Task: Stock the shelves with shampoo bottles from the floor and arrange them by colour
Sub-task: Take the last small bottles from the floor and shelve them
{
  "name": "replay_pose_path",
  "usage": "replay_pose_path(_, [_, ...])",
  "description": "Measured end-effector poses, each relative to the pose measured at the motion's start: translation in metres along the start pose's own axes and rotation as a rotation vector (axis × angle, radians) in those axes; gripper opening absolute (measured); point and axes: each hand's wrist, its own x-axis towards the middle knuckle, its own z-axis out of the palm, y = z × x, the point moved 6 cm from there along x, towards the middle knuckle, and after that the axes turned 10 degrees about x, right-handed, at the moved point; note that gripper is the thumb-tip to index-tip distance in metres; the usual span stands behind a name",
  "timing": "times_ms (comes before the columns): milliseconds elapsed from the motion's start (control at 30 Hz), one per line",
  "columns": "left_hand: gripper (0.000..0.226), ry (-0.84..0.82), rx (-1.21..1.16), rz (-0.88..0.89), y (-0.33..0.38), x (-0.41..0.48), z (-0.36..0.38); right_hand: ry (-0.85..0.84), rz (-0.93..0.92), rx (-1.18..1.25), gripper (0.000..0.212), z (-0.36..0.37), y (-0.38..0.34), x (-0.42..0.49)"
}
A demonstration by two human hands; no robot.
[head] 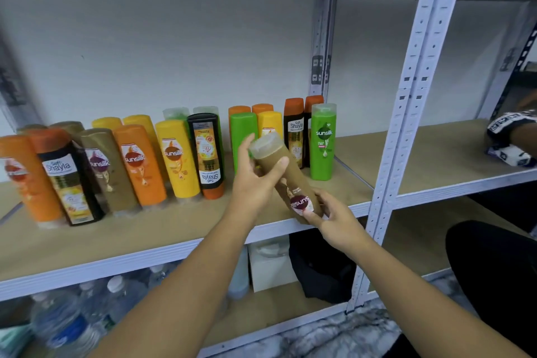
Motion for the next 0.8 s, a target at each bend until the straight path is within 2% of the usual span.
replay_pose_path(100, [0.069, 0.07, 0.101, 0.007, 0.0, 0.003, -0.012, 0.067, 0.025, 0.03, 0.045, -0.013, 0.006, -0.004])
replay_pose_path(200, [0.052, 0.094, 0.152, -0.102, -0.023, -0.007, -0.024, 0.145, 0.058, 0.183, 0.038, -0.023, 0.01, -0.005])
replay_pose_path(333, [0.048, 0.003, 0.327, -0.235, -0.066, -0.021, -0.038, 0.276, 0.08, 0.497, 0.045, -0.036, 0.009, -0.001])
replay_pose_path(433, [0.048, -0.061, 0.5, -0.198, -0.074, -0.023, -0.033, 0.342, 0.063, 0.711, 0.061, -0.039, 0.001, 0.006])
replay_pose_path(500, [0.039, -0.088, 0.621, -0.171, -0.073, -0.021, -0.024, 0.331, 0.039, 0.791, 0.062, -0.034, -0.008, 0.012])
replay_pose_path(633, [0.049, -0.126, 0.782, -0.104, -0.075, -0.018, -0.008, 0.237, 0.046, 0.729, 0.045, -0.008, -0.018, 0.022])
replay_pose_path(800, [0.061, -0.339, 0.89, -0.056, -0.075, -0.011, -0.005, 0.154, 0.07, 0.597, 0.052, 0.011, -0.021, 0.032])
